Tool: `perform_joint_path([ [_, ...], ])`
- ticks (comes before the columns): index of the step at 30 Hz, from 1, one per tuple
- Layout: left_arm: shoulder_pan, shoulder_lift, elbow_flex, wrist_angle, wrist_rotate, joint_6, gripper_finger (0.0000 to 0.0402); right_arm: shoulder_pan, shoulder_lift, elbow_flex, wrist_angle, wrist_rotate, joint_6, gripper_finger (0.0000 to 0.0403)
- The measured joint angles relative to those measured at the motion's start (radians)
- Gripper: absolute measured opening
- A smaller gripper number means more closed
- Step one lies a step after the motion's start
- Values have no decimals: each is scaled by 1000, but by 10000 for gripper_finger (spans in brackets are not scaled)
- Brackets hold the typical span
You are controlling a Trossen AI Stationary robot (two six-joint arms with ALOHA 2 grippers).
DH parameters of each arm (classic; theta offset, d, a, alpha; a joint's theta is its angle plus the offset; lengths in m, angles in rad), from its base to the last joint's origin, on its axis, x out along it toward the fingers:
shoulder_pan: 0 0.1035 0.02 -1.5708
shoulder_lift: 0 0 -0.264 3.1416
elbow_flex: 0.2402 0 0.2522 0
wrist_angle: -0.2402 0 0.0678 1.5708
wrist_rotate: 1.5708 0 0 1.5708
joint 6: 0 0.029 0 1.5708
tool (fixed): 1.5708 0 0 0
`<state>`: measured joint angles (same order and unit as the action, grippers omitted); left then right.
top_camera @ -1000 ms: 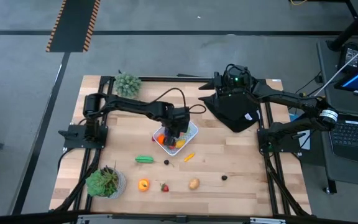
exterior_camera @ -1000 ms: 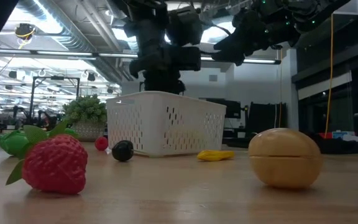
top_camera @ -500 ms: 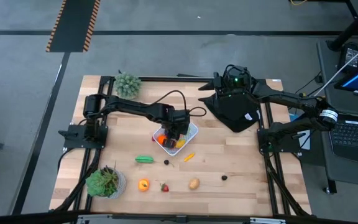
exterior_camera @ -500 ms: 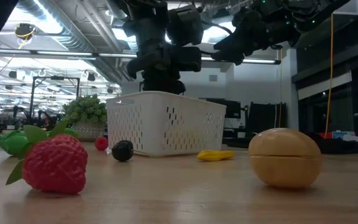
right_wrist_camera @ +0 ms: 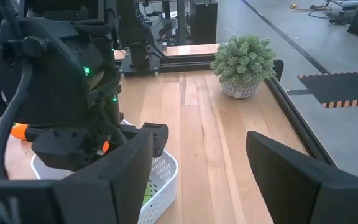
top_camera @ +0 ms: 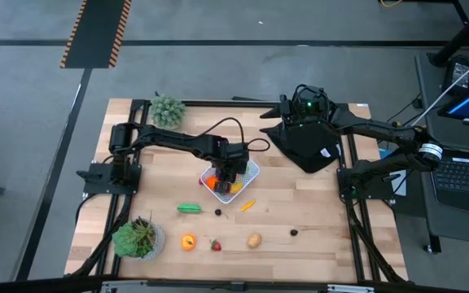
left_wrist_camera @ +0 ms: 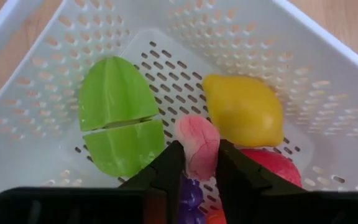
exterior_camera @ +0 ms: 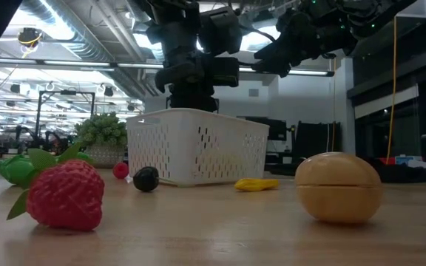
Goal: Pick and placing Produce into tupperware
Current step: Put the peach into the white bin, then put the blackberry into the white bin
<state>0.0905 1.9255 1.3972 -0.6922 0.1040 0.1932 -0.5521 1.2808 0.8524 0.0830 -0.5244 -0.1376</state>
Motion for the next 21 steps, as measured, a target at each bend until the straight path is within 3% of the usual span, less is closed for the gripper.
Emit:
perform_joint_path([
  [14,27,0,0,-24,-28,-32,173,0,0,0,0,0,-2,259],
  [21,57,-67,-2,11,-34,-59,183,0,-2,0,3,-2,-3,259],
])
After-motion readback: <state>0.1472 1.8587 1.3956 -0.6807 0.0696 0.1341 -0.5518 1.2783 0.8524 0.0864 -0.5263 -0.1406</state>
